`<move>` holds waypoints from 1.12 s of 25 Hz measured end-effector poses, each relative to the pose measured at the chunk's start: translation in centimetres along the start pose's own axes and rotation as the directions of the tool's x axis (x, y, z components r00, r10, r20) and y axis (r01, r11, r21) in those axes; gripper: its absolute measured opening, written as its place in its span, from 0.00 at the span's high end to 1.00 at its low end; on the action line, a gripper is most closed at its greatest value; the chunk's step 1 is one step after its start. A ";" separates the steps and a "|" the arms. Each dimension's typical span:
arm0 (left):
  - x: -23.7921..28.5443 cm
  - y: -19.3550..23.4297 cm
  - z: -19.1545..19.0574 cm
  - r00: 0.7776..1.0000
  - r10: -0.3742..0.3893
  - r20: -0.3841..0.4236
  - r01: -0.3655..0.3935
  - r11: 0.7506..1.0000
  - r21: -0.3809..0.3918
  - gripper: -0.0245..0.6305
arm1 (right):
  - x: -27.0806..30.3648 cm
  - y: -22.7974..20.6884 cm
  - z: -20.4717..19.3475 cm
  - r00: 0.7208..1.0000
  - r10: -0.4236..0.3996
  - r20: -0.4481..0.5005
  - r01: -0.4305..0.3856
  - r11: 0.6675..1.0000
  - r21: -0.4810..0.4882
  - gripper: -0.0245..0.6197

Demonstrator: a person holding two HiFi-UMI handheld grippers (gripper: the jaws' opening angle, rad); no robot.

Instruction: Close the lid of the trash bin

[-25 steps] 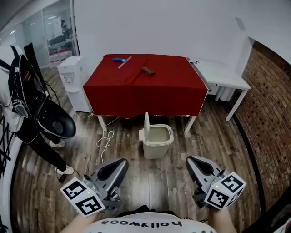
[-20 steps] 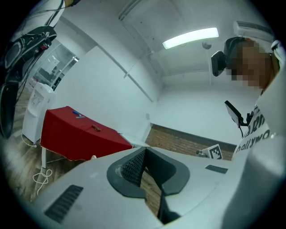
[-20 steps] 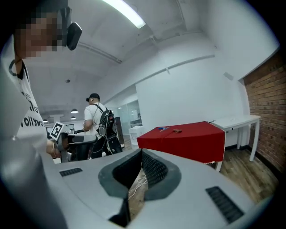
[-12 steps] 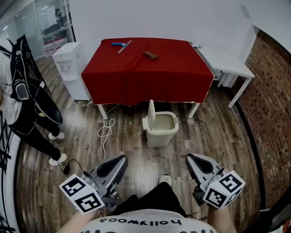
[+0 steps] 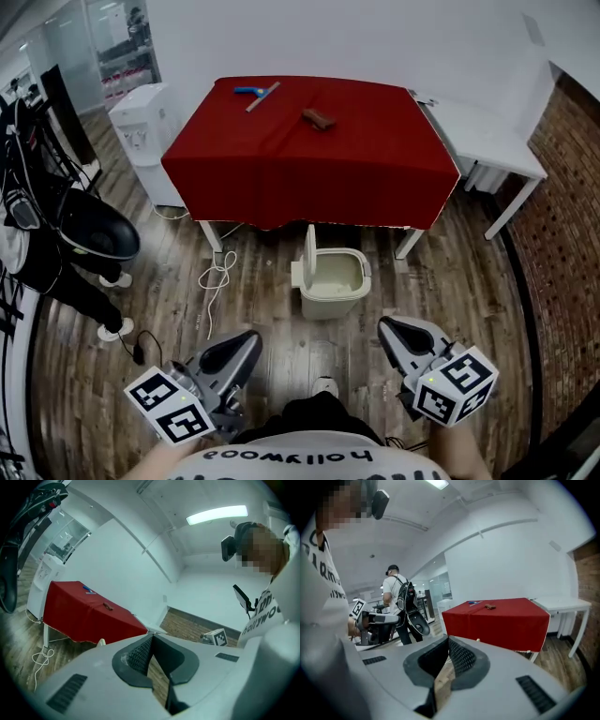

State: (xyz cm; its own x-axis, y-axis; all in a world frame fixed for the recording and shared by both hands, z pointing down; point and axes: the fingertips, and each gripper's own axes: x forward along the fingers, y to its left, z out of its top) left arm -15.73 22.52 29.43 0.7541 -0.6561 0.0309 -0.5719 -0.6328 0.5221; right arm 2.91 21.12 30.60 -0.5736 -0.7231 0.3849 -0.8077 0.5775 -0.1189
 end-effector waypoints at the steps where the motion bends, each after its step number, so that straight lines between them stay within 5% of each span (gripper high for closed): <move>1: 1.1 0.4 -0.3 1.000 0.012 -0.008 -0.012 1.000 -0.006 0.95 | 0.4 -1.0 0.3 1.000 0.005 -0.022 -0.006 0.999 -0.046 0.95; 4: 4.3 1.7 -1.4 0.998 0.051 -0.038 -0.052 0.998 -0.035 0.95 | 1.7 -4.1 0.4 0.996 0.020 -0.083 -0.032 0.989 -0.141 0.95; 14: 11.8 2.8 -1.9 0.991 0.130 -0.033 -0.132 0.988 -0.076 0.95 | 5.8 -10.5 0.6 0.973 0.160 -0.165 -0.188 0.966 -0.175 0.95; 22: 10.8 4.1 -1.6 0.970 0.243 -0.015 -0.244 0.964 -0.104 0.95 | 9.2 -10.4 0.0 0.948 0.255 -0.192 -0.288 0.942 -0.173 0.95; 28: 10.5 5.0 -0.8 0.968 0.252 -0.011 -0.251 0.960 -0.126 0.95 | 11.0 -11.1 -0.4 0.941 0.265 -0.210 -0.294 0.949 -0.118 0.95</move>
State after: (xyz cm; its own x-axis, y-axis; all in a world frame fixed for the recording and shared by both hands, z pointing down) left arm -10.46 12.81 33.00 0.5893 -0.7896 0.1711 -0.6977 -0.3905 0.6006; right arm 5.61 6.87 36.55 -0.7256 -0.4477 0.5226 -0.5816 0.8049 -0.1180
